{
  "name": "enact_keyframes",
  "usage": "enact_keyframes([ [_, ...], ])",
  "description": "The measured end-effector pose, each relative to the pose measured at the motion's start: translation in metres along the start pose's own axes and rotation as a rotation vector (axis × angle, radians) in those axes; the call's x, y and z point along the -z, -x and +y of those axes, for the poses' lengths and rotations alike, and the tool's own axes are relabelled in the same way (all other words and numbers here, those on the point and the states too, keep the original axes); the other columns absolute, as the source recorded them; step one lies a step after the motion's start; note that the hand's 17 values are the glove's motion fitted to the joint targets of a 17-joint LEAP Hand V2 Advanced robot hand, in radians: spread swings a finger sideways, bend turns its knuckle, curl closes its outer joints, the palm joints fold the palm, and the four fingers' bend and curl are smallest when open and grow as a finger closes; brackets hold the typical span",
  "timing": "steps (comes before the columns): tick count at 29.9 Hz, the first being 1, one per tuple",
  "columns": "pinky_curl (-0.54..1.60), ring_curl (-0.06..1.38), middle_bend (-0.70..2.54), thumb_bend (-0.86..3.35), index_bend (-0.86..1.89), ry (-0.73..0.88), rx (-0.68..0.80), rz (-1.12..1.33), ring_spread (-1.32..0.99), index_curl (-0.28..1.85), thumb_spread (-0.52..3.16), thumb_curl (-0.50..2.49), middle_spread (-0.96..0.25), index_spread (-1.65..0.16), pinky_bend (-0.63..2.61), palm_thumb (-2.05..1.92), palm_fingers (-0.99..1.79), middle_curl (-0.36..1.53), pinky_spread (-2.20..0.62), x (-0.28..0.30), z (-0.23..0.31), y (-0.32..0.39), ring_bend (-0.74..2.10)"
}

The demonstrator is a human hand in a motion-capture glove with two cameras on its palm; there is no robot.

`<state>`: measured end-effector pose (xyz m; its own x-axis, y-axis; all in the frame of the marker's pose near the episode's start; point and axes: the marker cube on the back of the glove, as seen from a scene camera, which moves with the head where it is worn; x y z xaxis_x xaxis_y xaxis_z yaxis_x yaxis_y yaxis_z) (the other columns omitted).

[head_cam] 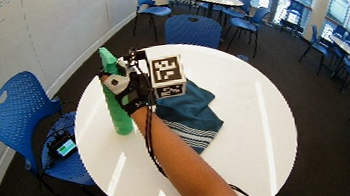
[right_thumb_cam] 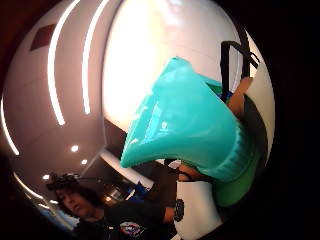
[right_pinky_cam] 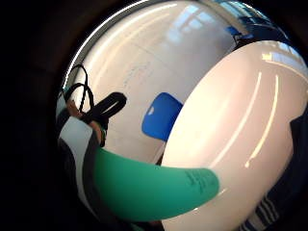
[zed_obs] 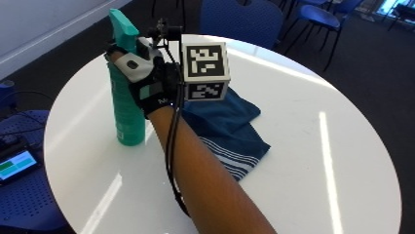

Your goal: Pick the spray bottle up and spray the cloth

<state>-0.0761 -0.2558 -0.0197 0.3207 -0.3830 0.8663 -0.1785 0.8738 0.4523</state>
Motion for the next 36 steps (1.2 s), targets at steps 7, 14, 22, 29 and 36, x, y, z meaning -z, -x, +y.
enact_keyframes([
  [7,0.4,0.44,0.42,-0.04,0.21,0.037,-0.08,0.004,-0.19,0.52,0.4,0.77,-0.19,-0.3,0.51,0.88,1.32,0.49,-0.28,0.001,0.009,-0.021,0.57],
  [14,0.4,0.44,0.39,-0.04,0.2,0.055,-0.165,0.007,-0.2,0.52,0.43,0.77,-0.2,-0.31,0.52,0.88,1.29,0.48,-0.27,-0.002,0.014,-0.04,0.54],
  [22,0.36,0.43,0.39,-0.03,0.2,0.121,-0.276,-0.024,-0.21,0.53,0.47,0.76,-0.2,-0.32,0.37,0.9,1.17,0.48,-0.18,-0.006,0.033,-0.065,0.52],
  [29,0.3,0.42,0.38,-0.05,0.16,0.155,-0.279,0.001,-0.18,0.51,0.63,0.71,-0.19,-0.35,0.14,0.84,0.99,0.48,-0.02,-0.006,0.042,-0.067,0.48],
  [36,0.3,0.41,0.28,-0.04,0.14,0.157,-0.221,0.076,-0.15,0.46,0.79,0.64,-0.17,-0.4,0.19,0.78,0.77,0.44,0.09,0.005,0.046,-0.055,0.4],
])
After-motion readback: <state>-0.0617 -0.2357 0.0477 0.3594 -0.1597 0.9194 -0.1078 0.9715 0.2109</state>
